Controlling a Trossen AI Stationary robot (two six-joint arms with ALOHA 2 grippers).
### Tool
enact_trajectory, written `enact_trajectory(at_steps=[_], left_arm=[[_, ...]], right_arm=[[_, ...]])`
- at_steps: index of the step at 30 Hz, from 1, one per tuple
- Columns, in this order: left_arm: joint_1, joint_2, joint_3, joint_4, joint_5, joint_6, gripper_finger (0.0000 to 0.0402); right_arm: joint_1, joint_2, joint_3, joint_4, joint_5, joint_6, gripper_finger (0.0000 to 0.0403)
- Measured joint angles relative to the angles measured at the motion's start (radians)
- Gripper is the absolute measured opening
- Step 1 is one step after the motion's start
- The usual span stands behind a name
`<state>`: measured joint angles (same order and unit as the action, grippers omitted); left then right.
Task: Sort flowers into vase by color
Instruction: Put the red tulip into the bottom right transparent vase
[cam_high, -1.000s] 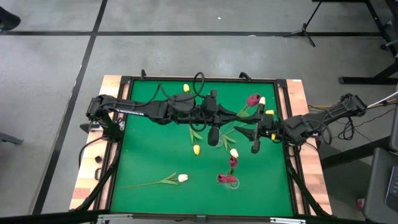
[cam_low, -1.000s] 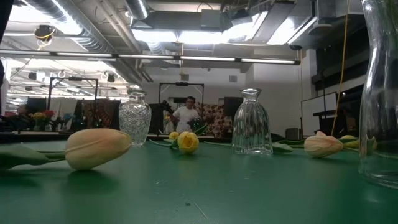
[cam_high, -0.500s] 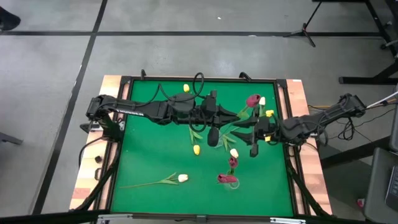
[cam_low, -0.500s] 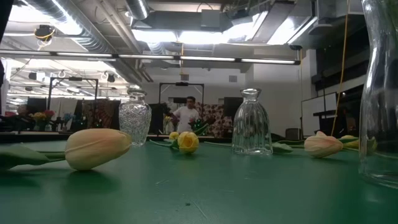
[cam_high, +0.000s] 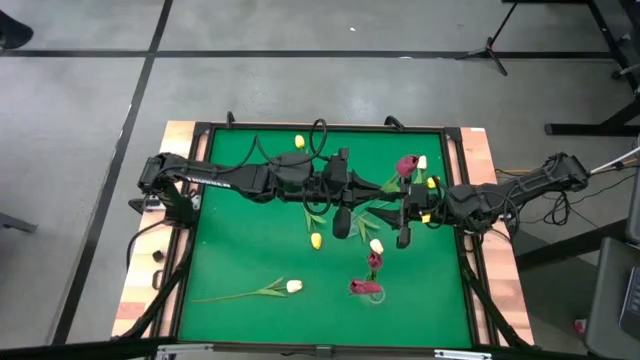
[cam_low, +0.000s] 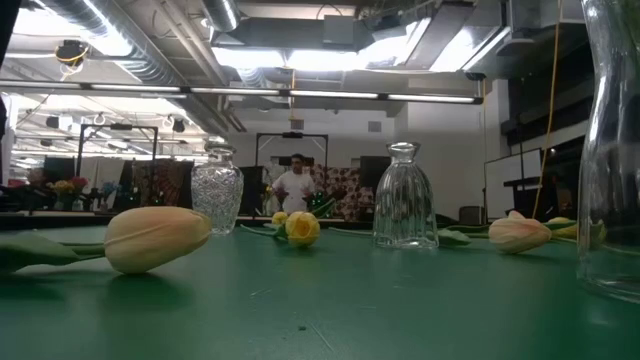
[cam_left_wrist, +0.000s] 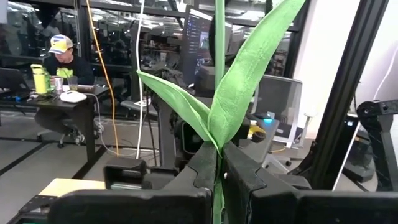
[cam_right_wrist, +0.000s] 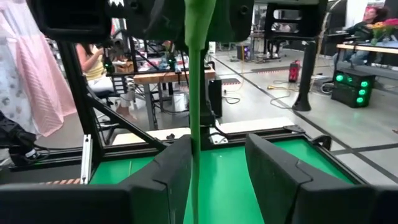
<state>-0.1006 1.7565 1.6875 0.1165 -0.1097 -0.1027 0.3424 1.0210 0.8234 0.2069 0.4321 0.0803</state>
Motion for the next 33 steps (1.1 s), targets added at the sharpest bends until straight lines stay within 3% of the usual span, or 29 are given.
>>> enact_trajectory(at_steps=[10, 18, 25, 33], left_arm=[[-0.001, 0.0, 0.0, -0.005, 0.0, 0.0, 0.0008], [0.0, 0.0, 0.0, -0.013, -0.004, 0.0, 0.0008], [0.0, -0.002, 0.0, -0.041, -0.086, -0.009, 0.0022], [-0.01, -0.003, 0.0, -0.122, -0.142, 0.0, 0.0091]], right_arm=[[-0.01, 0.012, 0.0, 0.007, -0.007, 0.0, 0.012], [-0.008, 0.011, 0.0, 0.0, 0.019, -0.008, 0.0013], [-0.008, 0.012, 0.0, -0.002, 0.044, 0.018, 0.0005], [-0.008, -0.045, 0.0, -0.014, 0.106, 0.019, 0.0002]])
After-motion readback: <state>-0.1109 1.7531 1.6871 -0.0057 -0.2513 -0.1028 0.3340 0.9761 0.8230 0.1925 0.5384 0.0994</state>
